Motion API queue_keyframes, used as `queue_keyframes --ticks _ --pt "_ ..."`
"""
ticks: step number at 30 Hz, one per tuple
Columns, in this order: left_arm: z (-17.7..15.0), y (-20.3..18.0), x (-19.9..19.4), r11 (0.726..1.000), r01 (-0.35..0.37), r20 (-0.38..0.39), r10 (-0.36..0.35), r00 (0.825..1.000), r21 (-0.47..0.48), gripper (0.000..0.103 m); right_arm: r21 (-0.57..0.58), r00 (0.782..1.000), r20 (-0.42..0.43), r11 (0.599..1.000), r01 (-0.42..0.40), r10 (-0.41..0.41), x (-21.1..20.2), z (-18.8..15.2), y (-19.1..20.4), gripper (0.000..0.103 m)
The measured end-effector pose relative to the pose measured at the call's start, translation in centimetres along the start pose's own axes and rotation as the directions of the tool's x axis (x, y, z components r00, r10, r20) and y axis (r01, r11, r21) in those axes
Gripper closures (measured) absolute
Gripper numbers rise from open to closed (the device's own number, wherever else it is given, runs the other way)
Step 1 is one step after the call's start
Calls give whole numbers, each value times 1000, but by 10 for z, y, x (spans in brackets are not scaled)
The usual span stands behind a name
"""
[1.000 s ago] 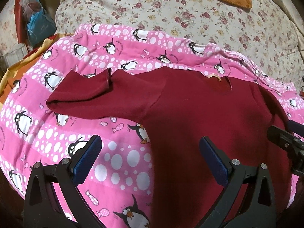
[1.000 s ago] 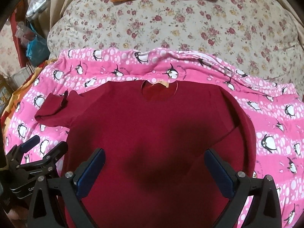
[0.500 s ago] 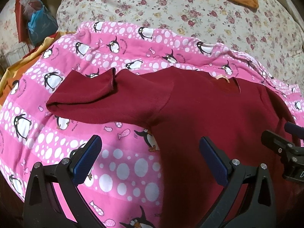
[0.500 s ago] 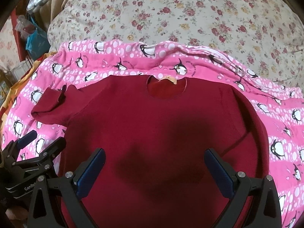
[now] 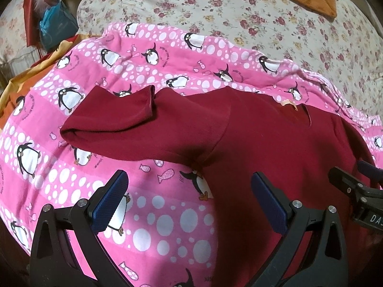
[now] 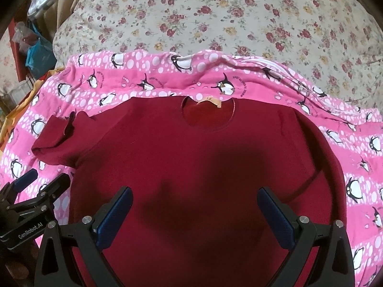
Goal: Fold small clothes
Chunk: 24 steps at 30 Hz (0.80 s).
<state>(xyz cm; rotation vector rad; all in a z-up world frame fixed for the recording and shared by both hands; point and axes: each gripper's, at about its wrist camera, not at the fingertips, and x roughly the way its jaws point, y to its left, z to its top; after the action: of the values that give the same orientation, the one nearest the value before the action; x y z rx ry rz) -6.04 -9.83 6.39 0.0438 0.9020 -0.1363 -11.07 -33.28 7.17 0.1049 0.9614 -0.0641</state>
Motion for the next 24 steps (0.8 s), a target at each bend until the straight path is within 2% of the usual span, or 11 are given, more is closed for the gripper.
queue_keyframes --ticks 24 --pt "2 10 4 1000 -3 -8 3 1000 -27 1 -41 1000 -19 999 0 0 7 0 11 0"
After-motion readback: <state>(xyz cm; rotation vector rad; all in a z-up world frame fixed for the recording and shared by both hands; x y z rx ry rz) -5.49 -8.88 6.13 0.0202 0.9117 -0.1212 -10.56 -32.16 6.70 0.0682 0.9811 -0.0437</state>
